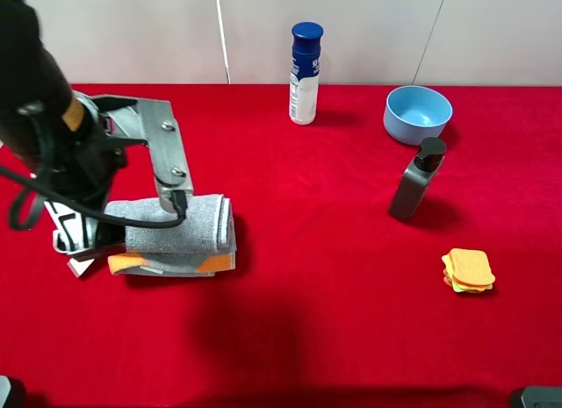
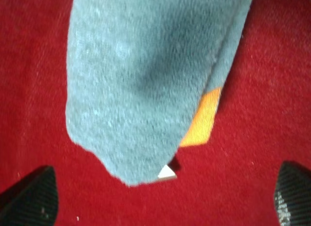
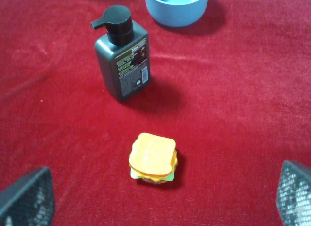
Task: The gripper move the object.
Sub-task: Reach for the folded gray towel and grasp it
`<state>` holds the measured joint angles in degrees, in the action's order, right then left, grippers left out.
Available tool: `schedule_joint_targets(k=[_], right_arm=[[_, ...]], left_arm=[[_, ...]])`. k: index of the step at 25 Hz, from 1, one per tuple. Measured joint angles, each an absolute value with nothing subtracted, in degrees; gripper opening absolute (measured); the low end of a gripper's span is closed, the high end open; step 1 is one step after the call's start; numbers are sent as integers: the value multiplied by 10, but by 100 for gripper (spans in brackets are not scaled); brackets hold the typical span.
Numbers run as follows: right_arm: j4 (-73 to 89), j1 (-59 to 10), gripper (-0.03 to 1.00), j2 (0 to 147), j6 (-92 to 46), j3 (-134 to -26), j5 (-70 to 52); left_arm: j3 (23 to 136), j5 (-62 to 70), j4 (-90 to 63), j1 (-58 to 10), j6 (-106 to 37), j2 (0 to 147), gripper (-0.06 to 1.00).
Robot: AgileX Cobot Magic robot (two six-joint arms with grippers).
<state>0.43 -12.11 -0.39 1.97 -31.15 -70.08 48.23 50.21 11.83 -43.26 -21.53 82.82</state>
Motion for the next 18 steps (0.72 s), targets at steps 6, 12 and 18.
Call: schedule_joint_targets(k=[6,12,18], right_arm=[[4,-121,69,-4,20,-311,-701],[4,-121,69,-4,20,-311,-701],[4,-121,69,-4,20,-311,-701]], left_arm=[[482,457,118,-433,-220,876,88],[482,419,119,-433,-224,920,88],[482,383,132,-433,-225,953,88]])
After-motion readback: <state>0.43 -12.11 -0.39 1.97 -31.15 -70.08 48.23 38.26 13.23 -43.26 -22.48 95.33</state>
